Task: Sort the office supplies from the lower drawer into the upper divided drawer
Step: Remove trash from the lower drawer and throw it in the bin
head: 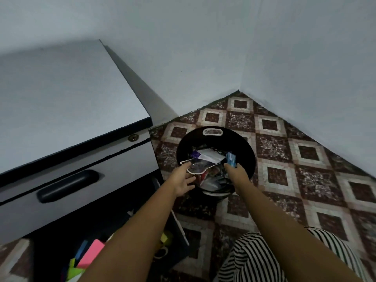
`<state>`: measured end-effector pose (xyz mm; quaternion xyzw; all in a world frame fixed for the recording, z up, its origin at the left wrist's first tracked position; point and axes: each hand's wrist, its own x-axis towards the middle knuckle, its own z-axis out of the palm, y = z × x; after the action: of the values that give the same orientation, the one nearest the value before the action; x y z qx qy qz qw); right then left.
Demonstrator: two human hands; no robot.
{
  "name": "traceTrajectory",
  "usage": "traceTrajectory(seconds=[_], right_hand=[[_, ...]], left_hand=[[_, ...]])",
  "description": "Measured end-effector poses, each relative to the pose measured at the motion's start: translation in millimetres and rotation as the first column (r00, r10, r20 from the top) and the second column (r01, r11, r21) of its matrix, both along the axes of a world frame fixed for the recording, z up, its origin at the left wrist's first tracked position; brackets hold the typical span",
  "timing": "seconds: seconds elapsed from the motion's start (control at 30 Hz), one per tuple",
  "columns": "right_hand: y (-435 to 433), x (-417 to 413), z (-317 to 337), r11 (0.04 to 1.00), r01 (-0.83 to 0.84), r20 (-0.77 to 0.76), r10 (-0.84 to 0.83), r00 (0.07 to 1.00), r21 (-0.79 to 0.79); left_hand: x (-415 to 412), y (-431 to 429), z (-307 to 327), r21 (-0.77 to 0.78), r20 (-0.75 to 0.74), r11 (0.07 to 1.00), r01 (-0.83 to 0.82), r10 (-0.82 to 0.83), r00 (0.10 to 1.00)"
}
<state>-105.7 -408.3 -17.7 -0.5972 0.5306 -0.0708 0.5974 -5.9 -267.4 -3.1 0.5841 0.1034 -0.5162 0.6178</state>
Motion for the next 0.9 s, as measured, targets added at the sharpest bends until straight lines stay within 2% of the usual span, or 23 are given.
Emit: traceTrajectory(seconds=[0.23,0.4,0.6,0.73,0.83,0.9], right_hand=[[18,1,5,0.973,-0.183,-0.123,0.166,0.978,-0.14],[43,-1,16,0.899,-0.324,-0.139,0.295,0.945,-0.295],[90,5,33,0.829,-0.428,-0.139,0.406,0.903,-0.359],[133,8,42,0.709,-0.551,-0.12,0.562,0.819,-0.44],[165,9,42,0.628,-0.623,-0.075,0.674,0.735,-0.466],[186,9,40,0.537,-0.694,-0.098,0.753,0.65,-0.48]], left_hand=[[-7,7,3,0.051,0.063,0.999,-0.002,-0.001,0.998],[-14,32,4,0.078,0.112,0.996,-0.047,0.038,0.993],[-24,81,9,0.093,0.177,0.993,-0.077,0.059,0.982],[-27,120,9,0.102,0.371,0.974,-0.203,0.152,0.916],[-28,155,5,0.175,0.53,0.963,-0.203,0.082,0.844],[-29,181,-1,0.245,0.596,0.951,-0.19,0.007,0.803]])
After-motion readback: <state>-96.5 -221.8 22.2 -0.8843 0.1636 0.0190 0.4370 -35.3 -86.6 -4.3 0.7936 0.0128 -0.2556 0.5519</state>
